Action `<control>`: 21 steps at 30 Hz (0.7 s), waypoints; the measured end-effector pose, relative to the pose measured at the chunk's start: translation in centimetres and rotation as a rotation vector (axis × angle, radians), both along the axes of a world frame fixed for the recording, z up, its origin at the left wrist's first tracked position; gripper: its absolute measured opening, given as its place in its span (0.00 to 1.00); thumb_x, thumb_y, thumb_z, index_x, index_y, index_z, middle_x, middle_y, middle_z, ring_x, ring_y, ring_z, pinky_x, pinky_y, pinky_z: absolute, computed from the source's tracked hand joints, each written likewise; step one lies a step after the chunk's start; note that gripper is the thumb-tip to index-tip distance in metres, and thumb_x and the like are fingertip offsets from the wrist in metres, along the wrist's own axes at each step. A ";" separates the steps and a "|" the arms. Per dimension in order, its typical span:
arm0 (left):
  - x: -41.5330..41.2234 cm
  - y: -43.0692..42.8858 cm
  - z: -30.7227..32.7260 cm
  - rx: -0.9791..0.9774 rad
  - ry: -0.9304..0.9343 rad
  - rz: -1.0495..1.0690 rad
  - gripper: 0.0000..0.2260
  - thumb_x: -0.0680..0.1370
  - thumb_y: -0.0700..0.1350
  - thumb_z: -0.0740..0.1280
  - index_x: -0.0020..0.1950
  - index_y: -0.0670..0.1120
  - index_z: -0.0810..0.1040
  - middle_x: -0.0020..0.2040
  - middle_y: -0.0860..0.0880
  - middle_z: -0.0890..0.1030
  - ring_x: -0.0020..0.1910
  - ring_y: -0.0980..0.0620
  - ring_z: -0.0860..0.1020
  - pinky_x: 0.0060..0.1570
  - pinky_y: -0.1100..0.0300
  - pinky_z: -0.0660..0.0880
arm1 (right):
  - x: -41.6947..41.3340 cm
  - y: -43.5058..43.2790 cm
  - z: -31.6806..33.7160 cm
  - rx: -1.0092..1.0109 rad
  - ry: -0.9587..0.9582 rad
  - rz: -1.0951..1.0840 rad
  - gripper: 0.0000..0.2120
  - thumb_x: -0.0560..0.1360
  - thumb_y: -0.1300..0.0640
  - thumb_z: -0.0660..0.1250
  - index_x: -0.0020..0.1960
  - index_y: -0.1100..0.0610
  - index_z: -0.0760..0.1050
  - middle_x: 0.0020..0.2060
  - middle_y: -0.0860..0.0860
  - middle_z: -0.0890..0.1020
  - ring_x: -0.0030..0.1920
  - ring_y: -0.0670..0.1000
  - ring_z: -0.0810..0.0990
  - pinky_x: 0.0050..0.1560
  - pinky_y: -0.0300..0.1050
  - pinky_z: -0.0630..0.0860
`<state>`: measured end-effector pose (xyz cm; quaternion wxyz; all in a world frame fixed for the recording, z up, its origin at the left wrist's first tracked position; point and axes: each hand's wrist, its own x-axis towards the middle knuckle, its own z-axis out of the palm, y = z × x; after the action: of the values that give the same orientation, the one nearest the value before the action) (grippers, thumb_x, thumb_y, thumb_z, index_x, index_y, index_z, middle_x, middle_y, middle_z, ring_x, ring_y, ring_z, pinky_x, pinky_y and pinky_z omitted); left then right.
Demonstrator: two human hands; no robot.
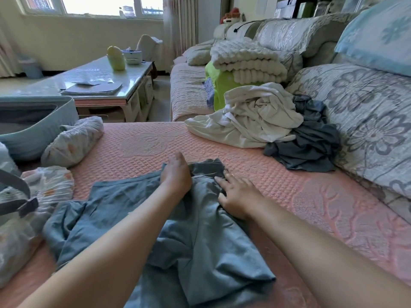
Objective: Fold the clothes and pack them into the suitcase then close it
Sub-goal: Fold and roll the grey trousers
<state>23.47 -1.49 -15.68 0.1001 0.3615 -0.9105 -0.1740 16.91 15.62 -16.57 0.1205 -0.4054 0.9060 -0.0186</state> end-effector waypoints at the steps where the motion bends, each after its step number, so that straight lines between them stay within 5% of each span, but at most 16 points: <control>1: 0.2 0.1 -0.3 -0.112 0.032 -0.050 0.15 0.80 0.40 0.60 0.67 0.43 0.65 0.64 0.41 0.72 0.61 0.39 0.73 0.58 0.47 0.72 | 0.1 -0.2 0.1 0.047 0.015 -0.010 0.31 0.81 0.46 0.52 0.82 0.46 0.48 0.82 0.52 0.45 0.81 0.54 0.45 0.79 0.58 0.43; 4: 1.0 0.5 -0.1 -0.353 0.192 -0.334 0.09 0.80 0.44 0.61 0.59 0.45 0.73 0.56 0.44 0.75 0.53 0.43 0.76 0.48 0.52 0.71 | 0.6 -1.1 1.0 0.050 0.085 -0.015 0.28 0.82 0.47 0.50 0.81 0.50 0.53 0.81 0.55 0.48 0.81 0.56 0.46 0.79 0.59 0.43; 6: 2.4 0.5 -0.1 -0.310 0.095 -0.525 0.12 0.81 0.50 0.60 0.61 0.49 0.76 0.59 0.47 0.75 0.58 0.45 0.75 0.53 0.54 0.71 | 1.4 -1.5 1.3 -0.053 0.090 0.028 0.29 0.83 0.44 0.50 0.82 0.53 0.52 0.81 0.54 0.49 0.81 0.54 0.48 0.79 0.55 0.43; 9: 5.4 0.1 -1.7 -0.248 -0.228 -0.577 0.24 0.82 0.61 0.54 0.76 0.54 0.64 0.76 0.51 0.64 0.76 0.49 0.60 0.73 0.50 0.60 | 2.9 -1.3 0.4 -0.034 0.059 0.150 0.33 0.83 0.40 0.50 0.82 0.51 0.45 0.82 0.51 0.46 0.81 0.51 0.46 0.79 0.54 0.42; 11: 7.0 -0.1 -2.3 -0.299 -0.287 -0.517 0.29 0.82 0.63 0.52 0.81 0.54 0.53 0.81 0.52 0.53 0.79 0.50 0.51 0.77 0.51 0.51 | 3.7 -0.6 -0.4 0.074 0.068 0.157 0.33 0.83 0.38 0.46 0.82 0.50 0.40 0.81 0.50 0.42 0.81 0.50 0.42 0.79 0.55 0.39; 13: 8.3 0.5 -1.5 -0.332 -0.240 -0.483 0.30 0.82 0.61 0.55 0.81 0.53 0.52 0.81 0.51 0.51 0.79 0.50 0.49 0.77 0.50 0.49 | 4.0 0.1 -0.3 0.106 0.033 0.122 0.32 0.83 0.39 0.44 0.82 0.50 0.38 0.81 0.50 0.39 0.80 0.49 0.39 0.79 0.55 0.37; 15: 9.4 1.7 -0.7 -0.420 -0.085 -0.585 0.24 0.81 0.57 0.60 0.76 0.53 0.63 0.77 0.50 0.61 0.76 0.48 0.57 0.74 0.49 0.57 | 4.5 1.1 0.2 0.100 -0.004 0.088 0.32 0.84 0.41 0.45 0.82 0.51 0.38 0.81 0.51 0.39 0.80 0.50 0.38 0.79 0.53 0.38; 18: 11.5 5.1 0.9 -0.450 0.194 -0.889 0.13 0.77 0.60 0.64 0.54 0.54 0.78 0.55 0.53 0.76 0.57 0.51 0.73 0.58 0.55 0.70 | 5.6 2.8 1.1 0.096 -0.016 0.074 0.31 0.85 0.43 0.47 0.82 0.51 0.38 0.81 0.52 0.39 0.80 0.51 0.38 0.79 0.52 0.40; 21: 14.2 8.0 1.7 -0.380 0.081 -1.036 0.20 0.70 0.67 0.69 0.48 0.52 0.77 0.47 0.54 0.76 0.48 0.53 0.74 0.45 0.59 0.69 | 6.9 4.7 2.3 0.049 -0.032 0.077 0.35 0.82 0.43 0.56 0.82 0.47 0.41 0.81 0.51 0.40 0.81 0.53 0.41 0.80 0.54 0.43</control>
<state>37.64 6.55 -13.94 0.0997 -0.1652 -0.9801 -0.0469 23.78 20.31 -14.30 0.1455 -0.4363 0.8879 0.0014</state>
